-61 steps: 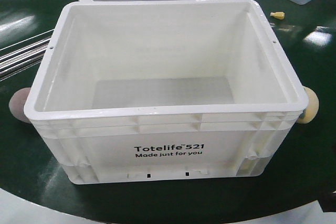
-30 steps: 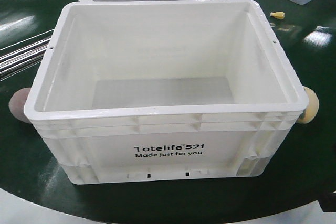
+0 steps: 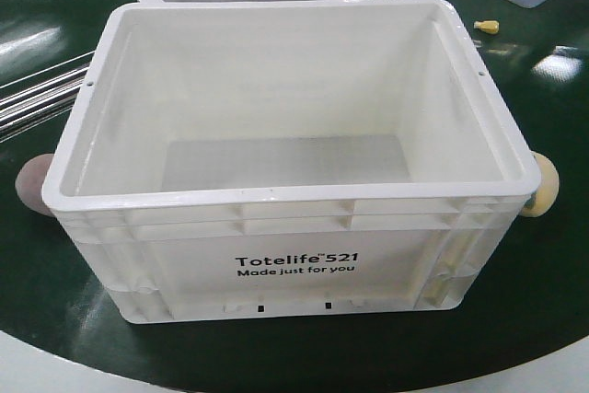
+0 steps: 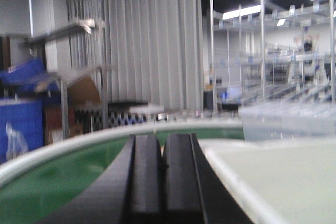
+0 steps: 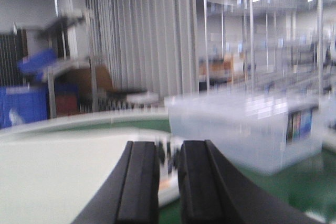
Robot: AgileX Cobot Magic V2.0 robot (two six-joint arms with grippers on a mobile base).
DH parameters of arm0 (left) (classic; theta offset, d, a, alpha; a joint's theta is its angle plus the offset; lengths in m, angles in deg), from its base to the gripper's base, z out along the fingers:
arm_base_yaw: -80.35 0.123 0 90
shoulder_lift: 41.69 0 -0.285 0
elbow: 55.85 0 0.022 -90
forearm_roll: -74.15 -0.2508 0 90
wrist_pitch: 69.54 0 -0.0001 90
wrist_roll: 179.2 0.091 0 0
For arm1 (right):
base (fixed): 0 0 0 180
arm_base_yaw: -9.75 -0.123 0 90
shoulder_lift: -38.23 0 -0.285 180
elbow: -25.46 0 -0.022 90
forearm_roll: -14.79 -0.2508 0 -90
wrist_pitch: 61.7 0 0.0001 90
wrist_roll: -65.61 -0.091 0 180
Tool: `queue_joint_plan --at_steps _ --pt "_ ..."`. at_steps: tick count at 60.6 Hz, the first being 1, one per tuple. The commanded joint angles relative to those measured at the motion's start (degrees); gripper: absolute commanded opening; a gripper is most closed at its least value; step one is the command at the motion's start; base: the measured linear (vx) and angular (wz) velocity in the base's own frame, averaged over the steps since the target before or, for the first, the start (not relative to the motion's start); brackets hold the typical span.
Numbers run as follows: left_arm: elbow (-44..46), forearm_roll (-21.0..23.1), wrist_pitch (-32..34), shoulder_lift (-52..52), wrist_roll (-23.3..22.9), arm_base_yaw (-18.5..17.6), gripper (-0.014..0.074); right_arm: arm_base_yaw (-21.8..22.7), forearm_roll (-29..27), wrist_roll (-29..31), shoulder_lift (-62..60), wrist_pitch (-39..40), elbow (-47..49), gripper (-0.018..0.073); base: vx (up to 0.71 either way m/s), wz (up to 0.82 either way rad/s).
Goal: Place moving items into box and shelve
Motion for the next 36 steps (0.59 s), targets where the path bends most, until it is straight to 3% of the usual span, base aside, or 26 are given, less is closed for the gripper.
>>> queue_joint_plan --at_steps 1,7,17,26,36 --pt "8.5 0.1 1.0 -4.2 0.3 0.2 -0.0006 0.0 3.1 1.1 5.3 2.3 8.8 0.0217 0.00 0.00" --pt "16.4 0.0 1.8 -10.7 2.2 0.2 -0.0006 0.0 6.0 1.1 12.6 3.8 16.4 0.0217 0.00 0.00" --pt "26.8 0.0 9.2 -23.1 3.1 0.2 -0.0006 0.0 8.4 1.1 26.6 10.2 25.8 0.0217 0.00 0.00" --pt "28.5 0.0 16.4 -30.3 3.0 0.2 -0.0006 0.0 8.3 0.7 35.5 19.5 27.4 0.0217 0.00 0.00" --pt "28.5 0.1 14.6 -35.2 2.9 0.2 -0.0006 0.0 8.3 0.3 42.1 21.2 27.4 0.0210 0.00 0.00"
